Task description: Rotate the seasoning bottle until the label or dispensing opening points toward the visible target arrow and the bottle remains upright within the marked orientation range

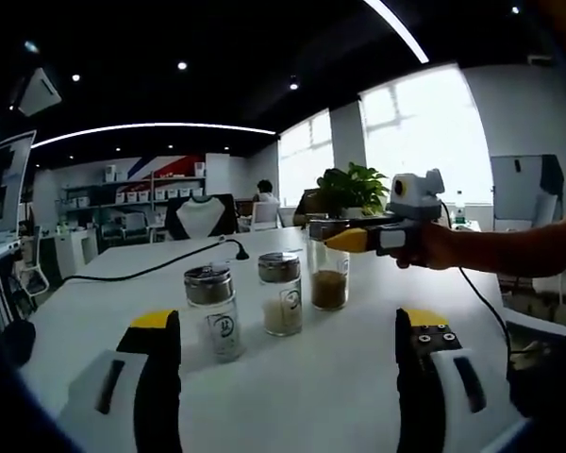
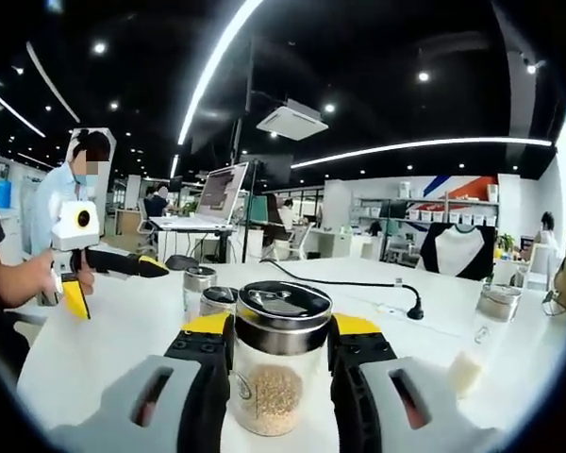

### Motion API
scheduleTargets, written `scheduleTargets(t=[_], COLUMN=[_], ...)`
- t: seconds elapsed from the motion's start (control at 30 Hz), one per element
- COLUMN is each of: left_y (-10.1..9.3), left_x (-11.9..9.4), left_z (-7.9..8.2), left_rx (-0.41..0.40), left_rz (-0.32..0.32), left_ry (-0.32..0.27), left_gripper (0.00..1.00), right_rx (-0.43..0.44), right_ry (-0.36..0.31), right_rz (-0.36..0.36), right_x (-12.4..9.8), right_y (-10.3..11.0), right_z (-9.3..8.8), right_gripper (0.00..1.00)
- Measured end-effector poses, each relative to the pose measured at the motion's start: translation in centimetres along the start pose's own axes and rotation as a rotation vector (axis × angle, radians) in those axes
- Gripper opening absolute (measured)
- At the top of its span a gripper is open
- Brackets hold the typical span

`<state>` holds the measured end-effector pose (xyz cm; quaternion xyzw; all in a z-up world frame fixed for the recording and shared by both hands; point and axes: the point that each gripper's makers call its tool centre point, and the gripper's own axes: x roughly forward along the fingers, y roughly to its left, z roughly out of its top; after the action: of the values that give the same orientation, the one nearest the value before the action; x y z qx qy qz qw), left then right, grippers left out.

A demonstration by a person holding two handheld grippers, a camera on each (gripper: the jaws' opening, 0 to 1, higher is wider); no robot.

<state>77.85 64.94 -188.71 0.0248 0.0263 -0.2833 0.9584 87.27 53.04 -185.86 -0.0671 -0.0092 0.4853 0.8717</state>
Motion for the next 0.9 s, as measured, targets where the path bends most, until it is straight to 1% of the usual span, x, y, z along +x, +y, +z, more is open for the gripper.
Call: scheduleTargets(t=[0.23,0.47,0.63,0.7,0.8,0.83,0.87,0.9], left_y=[0.1,-0.1,-0.2,-0.2,-0.2,-0.3,-0.3,-0.4], left_x=[0.0,0.1,0.1,0.1,0.1,0.1,0.1,0.2], left_z=[0.0,0.0,0.0,0.0,0.2,0.2,0.2,0.2], left_rx=[-0.002,0.002,0.002,0.006,0.004,0.004,0.006,0.007], left_rz=[0.004,0.001,0.000,0.001,0.001,0.001,-0.001,-0.002], left_ry=[0.000,0.004,0.004,0.005,0.000,0.000,0.000,0.001], left_gripper=[1.00,1.00,1.00,1.00,1.00,1.00,1.00,1.00], right_rx=[0.002,0.022,0.011,-0.008,-0.004,-0.002,0.001,0.014], right_ry=[0.024,0.021,0.009,0.005,-0.044,-0.068,-0.072,-0.092], right_rz=[-0.044,-0.098,-0.110,-0.121,-0.134,-0.142,-0.143,-0.155], right_x=[-0.2,-0.4,-0.5,-0.7,-1.5,-1.9,-2.0,-2.6], right_y=[0.0,0.0,0.0,0.0,-0.1,-0.3,-0.3,-0.5], right_z=[-0.1,-0.1,-0.1,0.1,1.3,2.1,2.2,3.1], right_gripper=[0.38,0.37,0.38,0.39,0.46,0.48,0.49,0.49])
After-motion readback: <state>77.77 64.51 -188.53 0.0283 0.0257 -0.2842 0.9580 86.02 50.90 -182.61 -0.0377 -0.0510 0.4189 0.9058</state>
